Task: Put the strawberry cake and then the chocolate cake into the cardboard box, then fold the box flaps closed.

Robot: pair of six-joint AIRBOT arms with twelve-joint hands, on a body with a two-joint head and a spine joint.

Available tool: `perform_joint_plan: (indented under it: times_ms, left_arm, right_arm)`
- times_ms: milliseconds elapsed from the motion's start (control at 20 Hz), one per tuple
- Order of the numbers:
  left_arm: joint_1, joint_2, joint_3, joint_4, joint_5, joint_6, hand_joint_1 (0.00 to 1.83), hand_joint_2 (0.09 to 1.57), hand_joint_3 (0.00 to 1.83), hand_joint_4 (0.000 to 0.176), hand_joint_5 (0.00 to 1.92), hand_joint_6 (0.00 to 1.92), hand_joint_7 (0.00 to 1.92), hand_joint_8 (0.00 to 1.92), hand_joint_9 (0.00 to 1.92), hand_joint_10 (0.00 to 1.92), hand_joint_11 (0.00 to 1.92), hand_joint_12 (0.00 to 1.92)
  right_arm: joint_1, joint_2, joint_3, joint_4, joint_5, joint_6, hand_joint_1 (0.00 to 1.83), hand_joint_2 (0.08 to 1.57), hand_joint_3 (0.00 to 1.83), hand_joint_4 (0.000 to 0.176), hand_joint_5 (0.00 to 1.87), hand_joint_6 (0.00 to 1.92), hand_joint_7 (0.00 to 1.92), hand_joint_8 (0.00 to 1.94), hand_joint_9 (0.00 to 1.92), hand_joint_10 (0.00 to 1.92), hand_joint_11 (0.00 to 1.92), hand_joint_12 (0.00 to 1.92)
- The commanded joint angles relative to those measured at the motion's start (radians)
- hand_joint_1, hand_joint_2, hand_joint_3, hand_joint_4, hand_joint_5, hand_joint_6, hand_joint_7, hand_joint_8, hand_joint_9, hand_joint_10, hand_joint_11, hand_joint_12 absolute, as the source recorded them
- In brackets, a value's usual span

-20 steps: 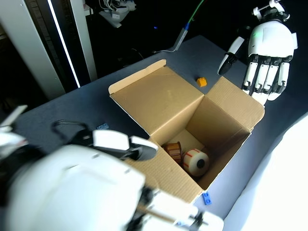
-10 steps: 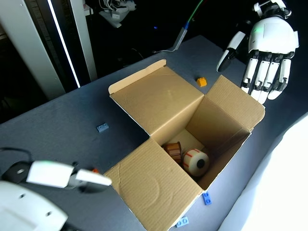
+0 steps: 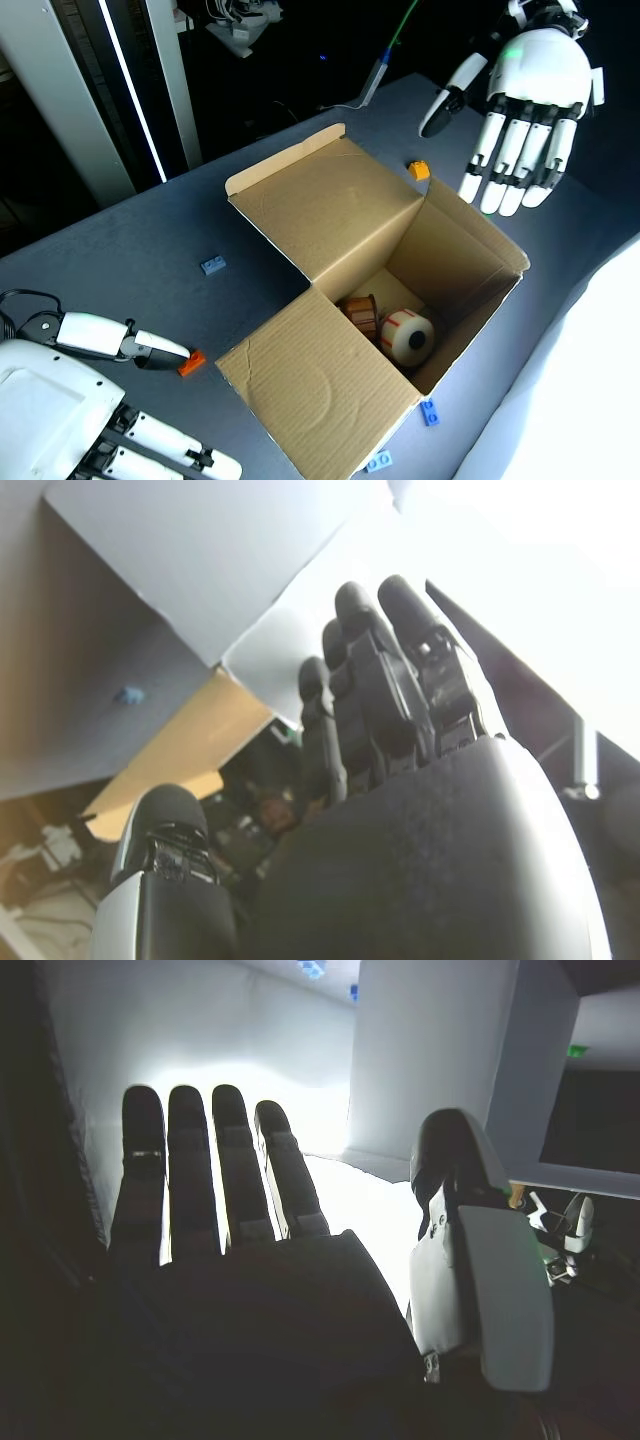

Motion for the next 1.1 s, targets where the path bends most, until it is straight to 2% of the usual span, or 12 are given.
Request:
perform_joint_plan:
  times_ms: [0,50,200,400,450,500,600,650,750,950,1050]
  left_arm:
    - [-0.004,0.008,-0.004,-0.066,0.005,0.000,0.11,1.16,0.00,0.033,0.35,0.00,0.43,0.00,0.52,0.00,0.07,1.17]
    - [0.014,-0.009,-0.008,-0.060,0.005,0.006,0.11,1.16,0.00,0.033,0.35,0.00,0.43,0.00,0.52,0.00,0.07,1.17]
    - [0.028,-0.028,-0.006,-0.054,0.008,0.011,0.11,1.16,0.00,0.033,0.35,0.00,0.43,0.00,0.52,0.00,0.07,1.17]
    - [0.032,-0.084,0.010,-0.036,0.020,0.020,0.11,1.16,0.00,0.033,0.35,0.00,0.43,0.00,0.52,0.00,0.07,1.17]
    - [0.033,-0.095,0.014,-0.028,0.022,0.022,0.11,1.16,0.00,0.033,0.35,0.00,0.43,0.00,0.52,0.00,0.07,1.17]
    - [0.037,-0.107,0.019,-0.018,0.025,0.024,0.12,1.16,0.00,0.029,0.35,0.00,0.43,0.00,0.52,0.00,0.06,1.17]
    - [0.047,-0.122,0.026,-0.005,0.025,0.028,0.08,1.18,0.01,0.040,0.34,0.00,0.42,0.00,0.51,0.00,0.07,1.17]
    - [0.053,-0.126,0.027,0.000,0.025,0.030,0.08,1.18,0.01,0.040,0.34,0.00,0.42,0.00,0.51,0.00,0.07,1.17]
    - [0.069,-0.129,0.029,0.006,0.027,0.034,0.04,1.19,0.01,0.044,0.34,0.00,0.41,0.00,0.51,0.00,0.07,1.18]
    - [0.087,-0.130,0.030,0.007,0.028,0.036,0.02,1.20,0.01,0.041,0.34,0.00,0.40,0.00,0.50,0.00,0.07,1.15]
    - [0.085,-0.130,0.030,0.006,0.030,0.036,0.01,1.20,0.01,0.032,0.35,0.00,0.41,0.00,0.52,0.00,0.08,1.15]
  right_arm:
    - [0.001,0.009,-0.004,0.005,0.129,-0.005,0.04,1.21,0.00,0.000,0.15,0.01,0.21,0.00,0.22,0.00,0.00,0.73]
    - [-0.027,-0.007,-0.027,0.017,0.137,-0.006,0.04,1.21,0.00,0.000,0.15,0.01,0.21,0.00,0.22,0.00,0.00,0.73]
    - [-0.043,-0.026,-0.031,0.024,0.141,-0.012,0.04,1.21,0.00,0.000,0.15,0.01,0.21,0.00,0.22,0.00,0.00,0.73]
    - [-0.073,-0.075,-0.028,0.066,0.199,-0.149,0.04,1.21,0.00,0.000,0.15,0.01,0.22,0.00,0.22,0.00,0.00,0.73]
    - [-0.072,-0.087,-0.023,0.066,0.206,-0.157,0.04,1.21,0.00,0.000,0.15,0.01,0.22,0.00,0.22,0.00,0.00,0.73]
    - [-0.066,-0.103,-0.012,0.066,0.213,-0.164,0.07,1.20,0.00,0.000,0.16,0.01,0.22,0.01,0.22,0.01,0.00,0.73]
    - [-0.048,-0.133,0.016,0.067,0.211,-0.176,0.07,1.21,0.00,0.000,0.17,0.01,0.24,0.01,0.22,0.00,0.00,0.67]
    - [-0.037,-0.145,0.030,0.072,0.207,-0.181,0.07,1.21,0.00,0.000,0.17,0.01,0.24,0.01,0.22,0.00,0.00,0.67]
    - [-0.011,-0.154,0.046,0.076,0.202,-0.182,0.06,1.21,0.00,0.000,0.17,0.00,0.24,0.00,0.22,0.00,0.00,0.55]
    - [0.063,-0.143,0.049,0.076,0.183,-0.182,0.04,1.21,0.00,0.000,0.17,0.00,0.21,0.00,0.21,0.00,0.00,0.65]
    - [0.104,-0.132,0.049,0.075,0.166,-0.180,0.06,1.21,0.00,0.000,0.18,0.00,0.24,0.00,0.22,0.00,0.00,0.67]
